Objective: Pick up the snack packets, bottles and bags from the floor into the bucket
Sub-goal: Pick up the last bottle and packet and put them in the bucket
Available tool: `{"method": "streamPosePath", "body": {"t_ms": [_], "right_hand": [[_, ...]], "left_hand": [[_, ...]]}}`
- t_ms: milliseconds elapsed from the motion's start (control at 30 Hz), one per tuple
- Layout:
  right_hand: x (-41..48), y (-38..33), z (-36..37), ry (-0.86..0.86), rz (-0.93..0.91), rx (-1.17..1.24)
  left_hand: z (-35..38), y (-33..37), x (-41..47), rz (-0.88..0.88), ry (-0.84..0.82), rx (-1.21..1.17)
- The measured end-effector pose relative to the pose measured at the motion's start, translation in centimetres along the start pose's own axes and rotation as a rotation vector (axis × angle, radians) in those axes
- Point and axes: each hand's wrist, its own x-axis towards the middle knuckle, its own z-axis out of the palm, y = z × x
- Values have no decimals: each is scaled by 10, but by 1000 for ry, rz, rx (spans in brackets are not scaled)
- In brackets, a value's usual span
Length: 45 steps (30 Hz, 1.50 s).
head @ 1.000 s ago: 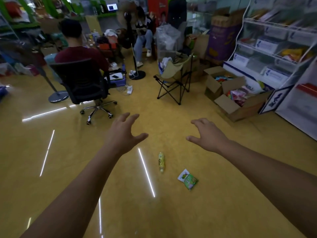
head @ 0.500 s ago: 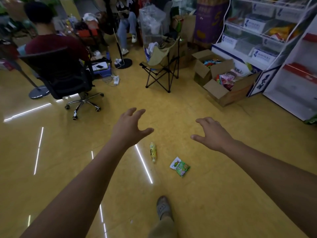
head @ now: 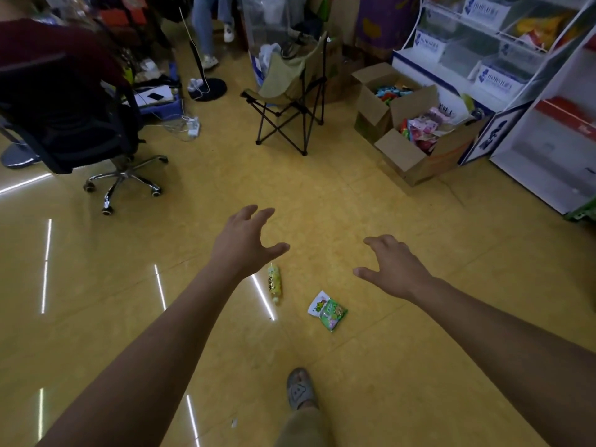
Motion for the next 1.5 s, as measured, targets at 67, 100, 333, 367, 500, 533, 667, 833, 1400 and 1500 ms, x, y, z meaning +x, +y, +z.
{"method": "streamPosePath", "body": {"t_ms": [67,100,333,367,500,533,667,833,1400,1500], "right_hand": [[22,1,1,-19,17,-4],[32,1,3,-33,26,-5],[94,0,18,-104,72,22],[101,1,21,-114,75,26],[127,3,32,-153,78,36],[133,4,36,-163,80,34],[162,15,58,-217,59,15],[209,43,103,-288,36,-7],[347,159,361,-465,-92,-145],[357,167,413,-490,-103,-145]], "left_hand": [[7,-6,23,-3,-23,5],[11,-8,34,-5,-37,9],[43,-23,90,-4,-129,-7],[48,-25,96,-5,-143,-1],[69,-31,113,-11,-191,1],[75,-33,116,-15,-201,-2],[104,-41,131,-46,-228,-1],[157,-53,150,-128,-254,-22],[457,-157,206,-357,-295,-20],[511,-179,202,-370,-341,52]]}}
